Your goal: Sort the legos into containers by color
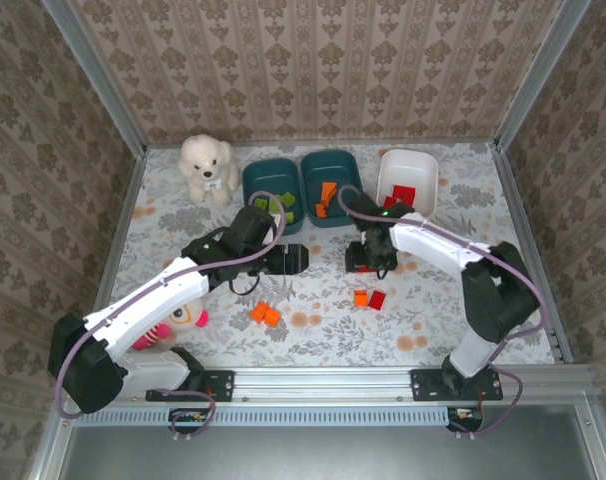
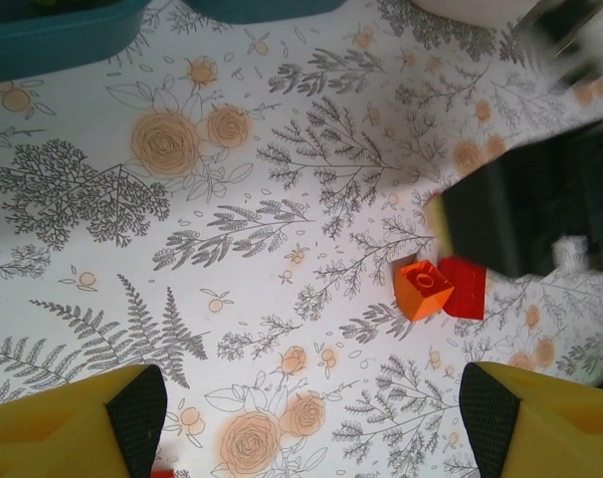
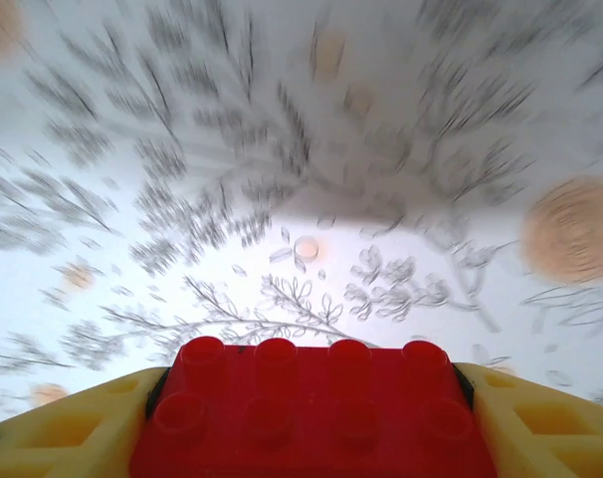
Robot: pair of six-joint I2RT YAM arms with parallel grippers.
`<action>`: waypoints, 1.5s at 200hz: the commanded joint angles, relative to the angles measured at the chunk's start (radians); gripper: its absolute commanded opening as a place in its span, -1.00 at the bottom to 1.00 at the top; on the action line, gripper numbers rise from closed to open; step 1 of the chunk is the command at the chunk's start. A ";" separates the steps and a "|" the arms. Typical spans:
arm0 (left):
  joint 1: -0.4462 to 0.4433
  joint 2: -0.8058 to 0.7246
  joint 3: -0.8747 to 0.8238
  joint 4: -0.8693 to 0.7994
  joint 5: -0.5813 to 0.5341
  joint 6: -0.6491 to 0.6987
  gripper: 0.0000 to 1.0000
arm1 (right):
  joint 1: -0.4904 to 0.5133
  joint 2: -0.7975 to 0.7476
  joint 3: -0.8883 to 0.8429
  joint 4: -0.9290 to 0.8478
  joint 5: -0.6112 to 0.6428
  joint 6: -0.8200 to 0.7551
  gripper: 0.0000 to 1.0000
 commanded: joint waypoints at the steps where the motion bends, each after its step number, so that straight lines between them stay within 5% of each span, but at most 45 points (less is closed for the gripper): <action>1: -0.007 0.024 0.045 0.033 0.009 0.009 0.61 | -0.082 -0.069 0.104 -0.055 0.072 -0.004 0.15; 56: -0.008 0.098 0.119 0.044 0.026 0.031 0.61 | -0.303 0.065 0.346 0.040 0.048 0.147 0.10; 107: -0.008 0.120 0.134 0.058 0.024 0.031 0.61 | -0.399 0.272 0.485 0.249 0.041 0.387 0.08; 164: 0.009 0.121 0.138 0.046 0.011 0.042 0.61 | -0.416 0.597 0.874 0.076 0.152 0.172 0.12; 273: 0.079 0.032 0.108 -0.062 -0.044 0.014 0.62 | -0.469 0.932 1.222 -0.141 0.094 -0.022 0.24; 300: 0.093 0.005 0.084 -0.095 -0.057 -0.006 0.63 | -0.468 0.937 1.230 -0.159 0.091 -0.013 0.41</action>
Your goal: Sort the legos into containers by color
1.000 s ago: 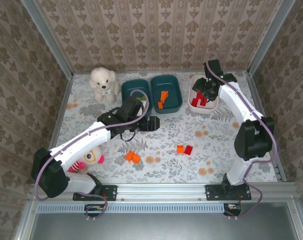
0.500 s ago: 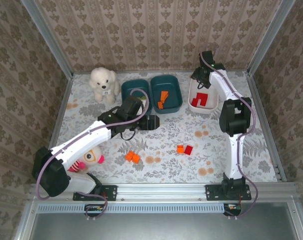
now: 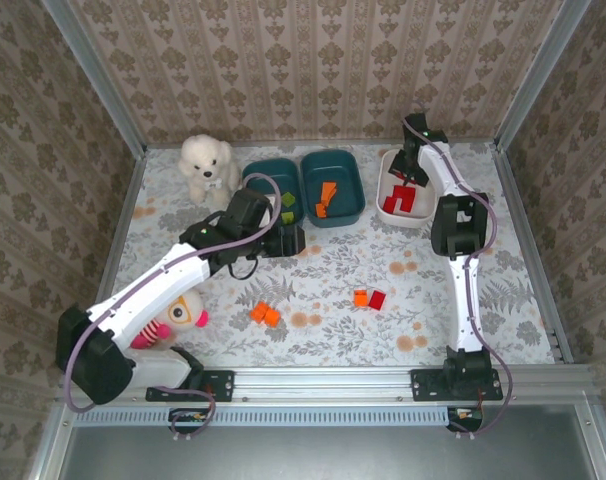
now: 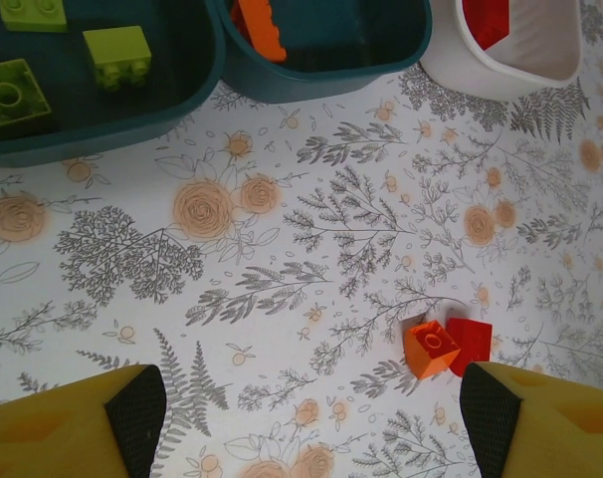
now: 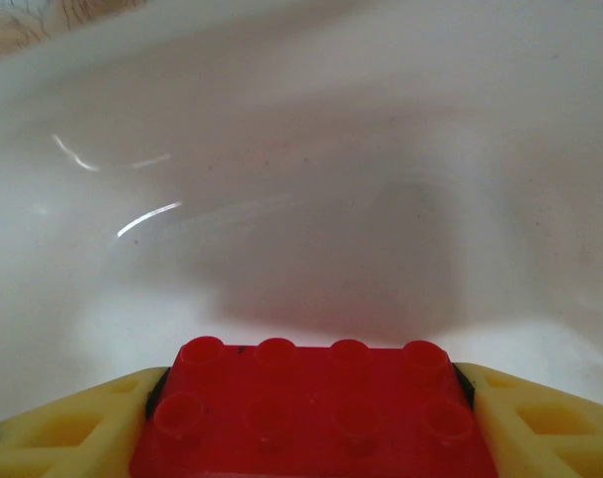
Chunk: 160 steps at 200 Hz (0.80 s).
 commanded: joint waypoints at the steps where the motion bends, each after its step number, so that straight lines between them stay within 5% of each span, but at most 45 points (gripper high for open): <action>1: 0.014 -0.043 -0.024 -0.061 -0.028 -0.020 0.63 | 0.005 0.009 0.045 -0.078 -0.016 -0.020 0.41; 47: 0.014 -0.053 -0.039 -0.068 -0.013 0.005 0.63 | 0.006 -0.065 0.048 -0.063 -0.015 -0.036 0.70; 107: 0.022 -0.052 -0.046 -0.215 -0.080 -0.056 0.62 | 0.054 -0.330 -0.047 0.022 0.008 -0.075 0.67; 160: 0.044 -0.104 -0.193 -0.360 -0.150 -0.535 0.59 | 0.278 -0.872 -0.744 0.502 -0.151 -0.142 0.67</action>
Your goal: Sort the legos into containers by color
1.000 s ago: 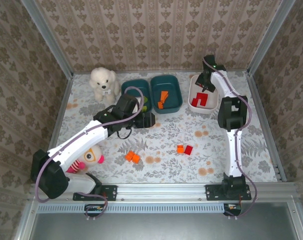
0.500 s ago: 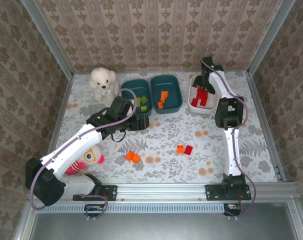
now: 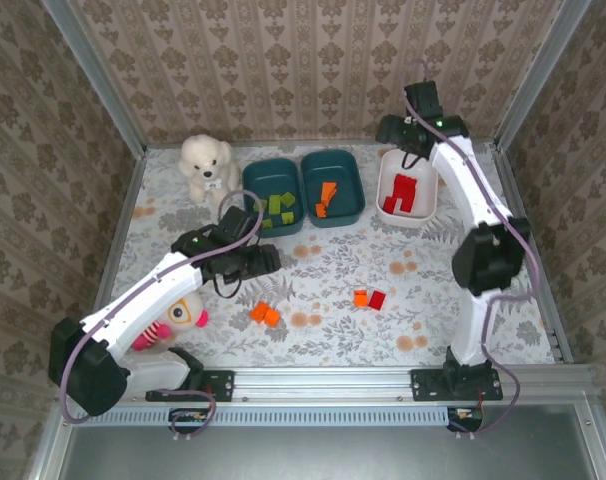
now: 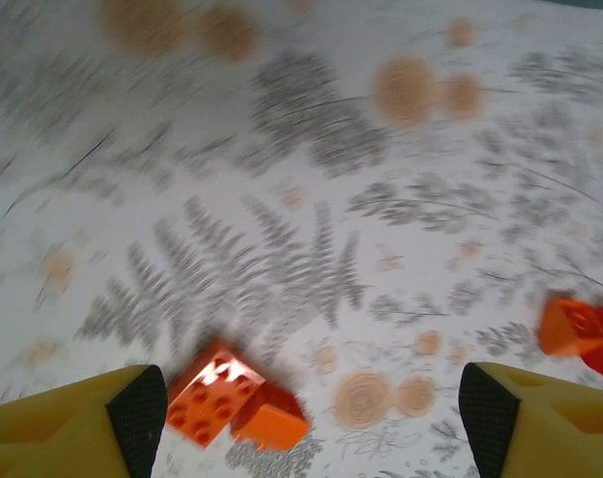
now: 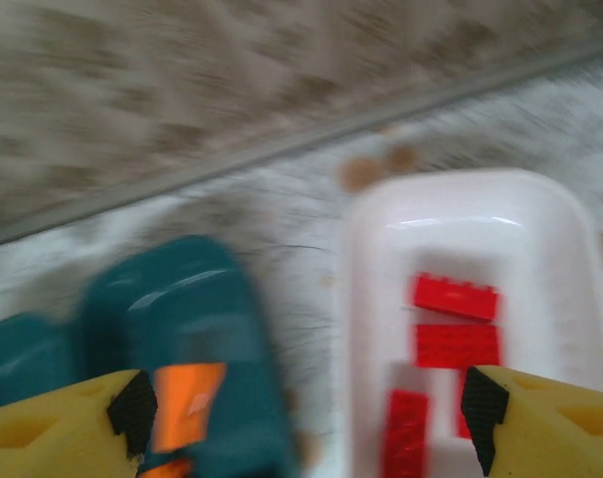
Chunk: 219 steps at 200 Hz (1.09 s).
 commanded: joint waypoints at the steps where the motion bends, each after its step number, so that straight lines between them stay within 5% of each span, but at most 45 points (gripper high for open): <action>1: 0.006 -0.037 -0.079 -0.103 -0.038 -0.300 0.59 | 0.125 -0.208 -0.290 0.263 -0.126 -0.061 0.67; 39: -0.007 -0.027 -0.208 -0.030 0.025 -0.565 0.59 | 0.349 -0.577 -0.803 0.534 -0.264 -0.082 0.70; 80: -0.014 0.053 -0.231 0.033 0.062 -0.678 0.62 | 0.513 -0.855 -1.062 0.435 -0.234 0.004 0.71; 137: -0.046 0.198 -0.199 0.064 0.084 -0.698 0.63 | 0.538 -1.002 -1.142 0.321 -0.230 -0.011 0.72; 219: -0.070 0.265 -0.224 0.160 0.051 -0.720 0.14 | 0.538 -1.002 -1.132 0.310 -0.211 -0.003 0.72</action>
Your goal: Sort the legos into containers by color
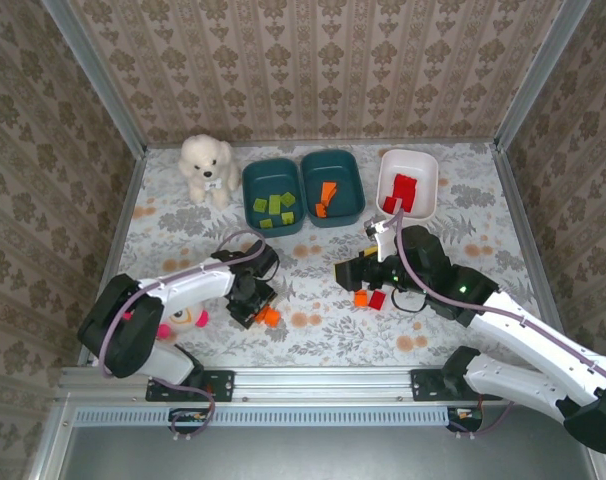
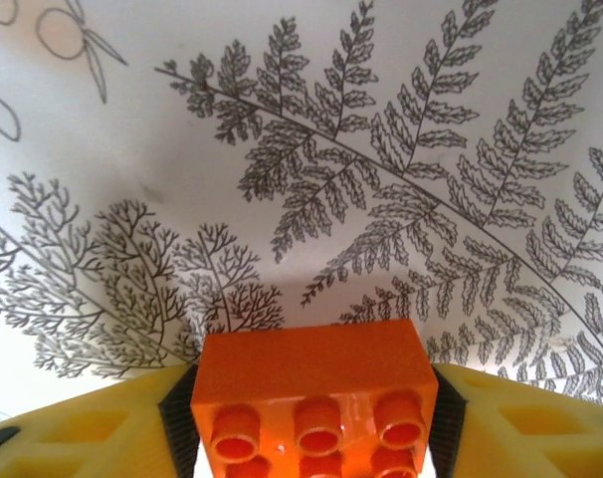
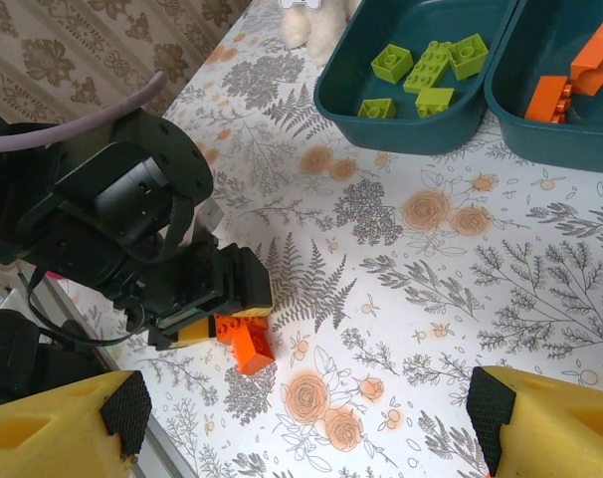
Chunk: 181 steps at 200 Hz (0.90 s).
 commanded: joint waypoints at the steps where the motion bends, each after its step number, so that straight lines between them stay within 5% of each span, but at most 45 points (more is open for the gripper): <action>1: -0.006 0.015 0.000 0.022 -0.020 -0.015 0.13 | 0.005 -0.008 -0.004 -0.026 0.014 0.007 0.72; 18: -0.007 0.004 0.001 0.023 -0.034 -0.005 -0.11 | 0.005 -0.008 0.005 -0.039 0.023 0.003 0.72; 69: -0.003 -0.014 0.280 -0.110 -0.203 0.261 -0.23 | -0.027 -0.038 0.062 -0.117 0.149 -0.003 0.72; 114: 0.020 0.217 0.660 -0.067 -0.217 0.595 -0.25 | -0.097 -0.032 0.105 -0.130 0.188 0.011 0.72; 181: 0.046 0.655 1.207 0.025 -0.074 0.914 -0.26 | -0.172 -0.033 0.140 -0.142 0.205 0.034 0.72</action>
